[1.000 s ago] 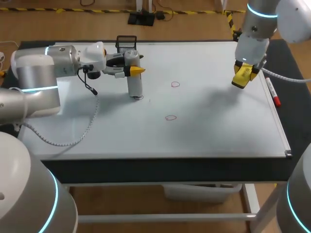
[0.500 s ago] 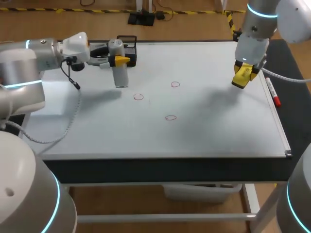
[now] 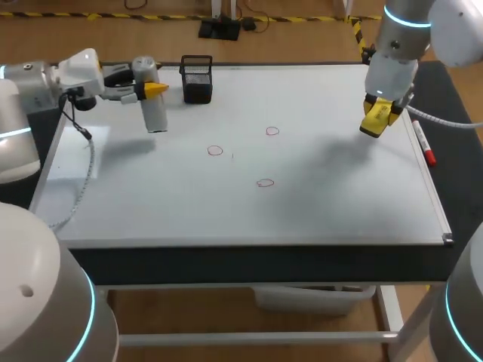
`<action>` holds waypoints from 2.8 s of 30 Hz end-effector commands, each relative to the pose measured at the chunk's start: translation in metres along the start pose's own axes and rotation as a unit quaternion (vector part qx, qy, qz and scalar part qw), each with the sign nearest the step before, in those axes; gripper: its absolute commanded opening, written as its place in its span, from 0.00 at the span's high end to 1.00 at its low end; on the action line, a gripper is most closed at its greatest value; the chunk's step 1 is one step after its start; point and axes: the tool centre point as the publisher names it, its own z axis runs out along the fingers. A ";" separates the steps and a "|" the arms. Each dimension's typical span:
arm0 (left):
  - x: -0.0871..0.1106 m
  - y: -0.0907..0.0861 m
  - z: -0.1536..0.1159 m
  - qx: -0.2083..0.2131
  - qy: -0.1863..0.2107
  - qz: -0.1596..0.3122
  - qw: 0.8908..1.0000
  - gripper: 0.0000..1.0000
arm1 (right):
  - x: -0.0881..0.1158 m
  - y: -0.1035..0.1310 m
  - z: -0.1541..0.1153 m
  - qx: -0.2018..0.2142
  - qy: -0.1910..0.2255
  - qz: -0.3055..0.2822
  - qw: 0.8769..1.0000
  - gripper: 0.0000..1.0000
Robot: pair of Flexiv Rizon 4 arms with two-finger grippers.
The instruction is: Pick up the inspection probe, press it on each red-marked spot on the whiteboard one by one, put down the probe, pick up the eraser, and wipe off all the red marks.
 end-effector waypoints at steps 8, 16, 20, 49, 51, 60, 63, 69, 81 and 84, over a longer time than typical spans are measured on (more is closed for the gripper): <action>-0.015 -0.006 -0.041 -0.007 -0.024 0.003 1.000 1.00 | 0.000 -0.001 -0.001 0.001 0.001 -0.001 1.000 1.00; -0.024 -0.005 -0.066 -0.010 -0.040 0.004 0.999 1.00 | 0.000 -0.001 -0.001 0.001 0.001 -0.001 1.000 1.00; -0.028 -0.004 -0.075 -0.011 -0.046 0.004 0.999 1.00 | 0.000 -0.001 -0.001 0.001 0.001 -0.001 1.000 1.00; -0.031 -0.009 -0.099 -0.012 -0.068 0.011 0.998 1.00 | -0.004 0.001 0.000 -0.001 0.002 -0.011 1.000 1.00; -0.031 -0.009 -0.099 -0.012 -0.068 0.011 0.998 1.00 | -0.013 0.007 -0.001 -0.003 0.001 -0.029 1.000 1.00; -0.031 -0.009 -0.099 -0.012 -0.068 0.011 0.998 1.00 | -0.060 0.040 -0.002 -0.005 0.016 -0.109 0.994 1.00; -0.031 -0.009 -0.099 -0.012 -0.068 0.011 0.998 1.00 | -0.074 0.055 -0.002 -0.005 0.012 -0.135 0.991 1.00; -0.031 -0.009 -0.099 -0.012 -0.068 0.011 0.998 1.00 | -0.105 0.094 -0.003 0.002 0.006 -0.194 0.981 1.00; -0.031 -0.009 -0.099 -0.012 -0.068 0.011 0.998 1.00 | -0.164 0.160 0.000 0.000 -0.006 -0.276 0.961 1.00; -0.031 -0.009 -0.099 -0.012 -0.068 0.011 0.998 1.00 | -0.178 0.172 0.002 -0.003 -0.003 -0.295 0.956 1.00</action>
